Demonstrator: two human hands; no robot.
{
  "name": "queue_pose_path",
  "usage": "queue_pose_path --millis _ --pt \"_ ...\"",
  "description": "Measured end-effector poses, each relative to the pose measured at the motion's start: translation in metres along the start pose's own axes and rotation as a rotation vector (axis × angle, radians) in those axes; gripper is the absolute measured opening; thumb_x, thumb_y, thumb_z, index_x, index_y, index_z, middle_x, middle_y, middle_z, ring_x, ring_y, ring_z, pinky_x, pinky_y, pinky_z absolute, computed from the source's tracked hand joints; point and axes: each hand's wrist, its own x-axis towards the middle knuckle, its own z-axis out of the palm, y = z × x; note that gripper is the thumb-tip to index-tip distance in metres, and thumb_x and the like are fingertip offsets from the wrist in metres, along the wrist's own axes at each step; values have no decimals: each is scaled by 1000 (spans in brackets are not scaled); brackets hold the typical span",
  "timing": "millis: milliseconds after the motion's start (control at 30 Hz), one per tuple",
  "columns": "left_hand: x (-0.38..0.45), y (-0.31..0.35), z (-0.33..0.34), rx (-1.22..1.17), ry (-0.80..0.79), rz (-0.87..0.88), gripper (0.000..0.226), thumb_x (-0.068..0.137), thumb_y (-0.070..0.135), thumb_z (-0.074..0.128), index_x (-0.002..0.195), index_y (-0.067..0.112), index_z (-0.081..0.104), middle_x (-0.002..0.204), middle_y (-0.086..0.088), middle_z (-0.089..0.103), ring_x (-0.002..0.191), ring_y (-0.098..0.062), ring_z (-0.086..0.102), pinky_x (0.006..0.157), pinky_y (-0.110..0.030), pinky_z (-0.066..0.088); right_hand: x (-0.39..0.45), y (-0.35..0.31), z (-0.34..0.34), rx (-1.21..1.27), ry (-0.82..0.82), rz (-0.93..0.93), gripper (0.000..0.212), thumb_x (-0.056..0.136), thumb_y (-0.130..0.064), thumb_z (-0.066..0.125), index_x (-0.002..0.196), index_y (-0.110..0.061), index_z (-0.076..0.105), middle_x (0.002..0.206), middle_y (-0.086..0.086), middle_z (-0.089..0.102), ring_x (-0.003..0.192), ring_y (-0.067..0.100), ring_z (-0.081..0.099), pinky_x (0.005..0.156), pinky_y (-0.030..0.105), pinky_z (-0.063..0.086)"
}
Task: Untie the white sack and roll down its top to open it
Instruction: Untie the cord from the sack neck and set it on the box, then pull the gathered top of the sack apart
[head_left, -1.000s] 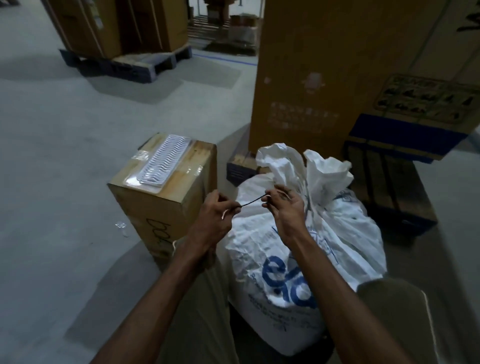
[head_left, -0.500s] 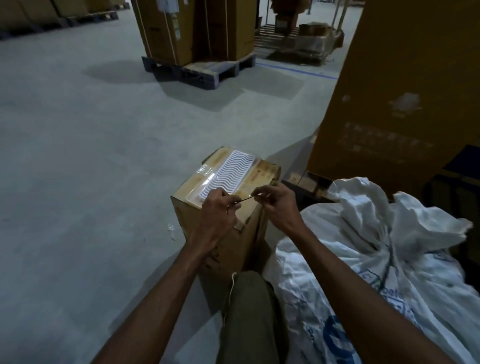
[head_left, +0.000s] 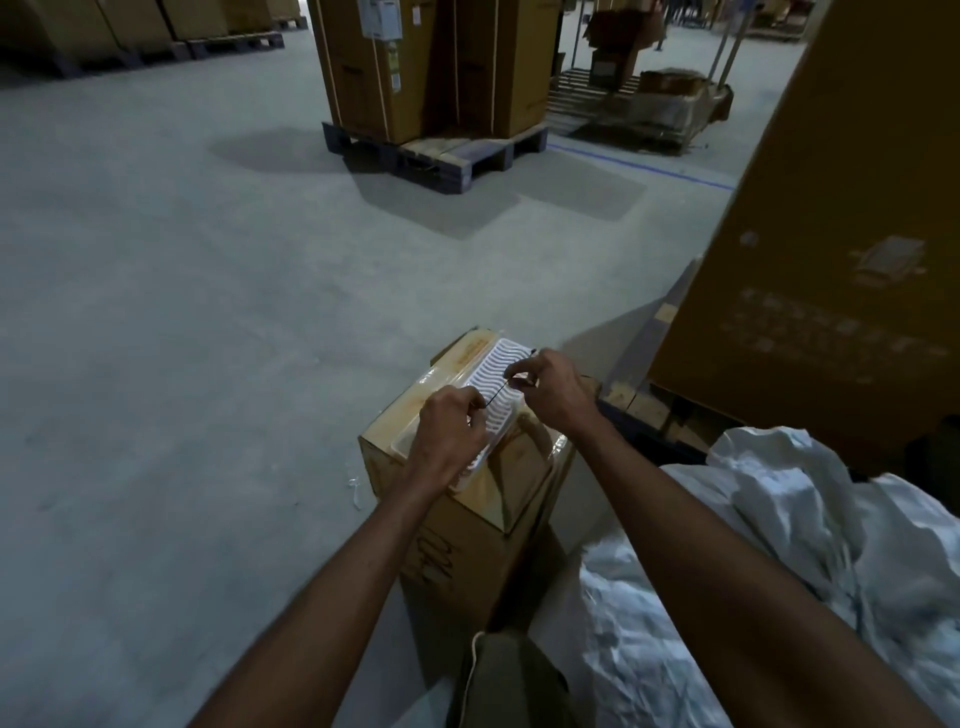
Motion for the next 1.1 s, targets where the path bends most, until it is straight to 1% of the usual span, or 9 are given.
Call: queue_pose_path --millis 67,133,233,367,567,700,867,967,1100 --pt "7 -1 4 15 -2 -3 21 89 13 65 104 10 79 100 -7 77 86 -17 69 83 -36 60 12 4 9 -20 -49 20 26 88 -1 77 111 -12 80 100 3 63 81 12 59 57 5 35" --pt "12 -3 7 27 -4 -14 22 90 12 66 106 8 80 102 -9 77 87 -17 70 83 -33 60 20 7 17 -27 -86 25 31 86 0 77 115 -12 79 109 7 69 87 18 68 61 -1 33" --pt "14 -7 14 56 -13 -22 23 92 12 66 110 6 78 105 -12 76 89 -20 70 81 -31 59 18 7 24 -64 -85 10 34 87 -8 77 121 -17 76 111 14 72 98 28 69 76 20 38" --pt "9 -14 18 81 8 -48 25 93 14 64 114 7 76 108 -12 70 97 -21 64 81 -31 57 6 9 23 -42 -50 -30 37 87 -7 78 122 -15 75 103 14 68 96 30 65 79 28 45" --pt "-14 9 7 39 9 -30 27 91 14 66 117 9 74 111 -11 68 103 -22 62 81 -27 52 -46 9 -11 12 29 -15 27 93 -4 72 120 -9 74 124 13 66 97 20 66 83 25 48" --pt "-50 47 12 6 -36 12 26 89 17 65 113 10 73 111 -11 68 105 -25 62 87 -39 57 -96 9 -39 13 44 39 24 94 -8 71 117 -12 74 125 14 64 95 24 68 83 30 53" --pt "-106 114 31 4 -100 102 24 92 20 59 110 11 72 107 -16 62 102 -33 61 83 -44 55 -166 19 -75 7 122 83 23 91 -6 65 110 -11 76 101 15 62 91 32 65 79 37 55" --pt "-140 149 49 8 -144 179 23 90 20 62 110 18 72 107 -10 63 95 -26 63 78 -35 54 -215 35 -93 5 183 125 22 87 -4 68 105 -10 77 108 15 64 97 32 66 84 42 57" --pt "-170 185 82 -79 -276 274 28 88 13 64 115 9 71 109 -14 67 100 -28 63 85 -30 48 -283 64 -113 38 272 205 21 88 -2 71 106 -11 77 112 10 65 95 27 68 83 36 56"
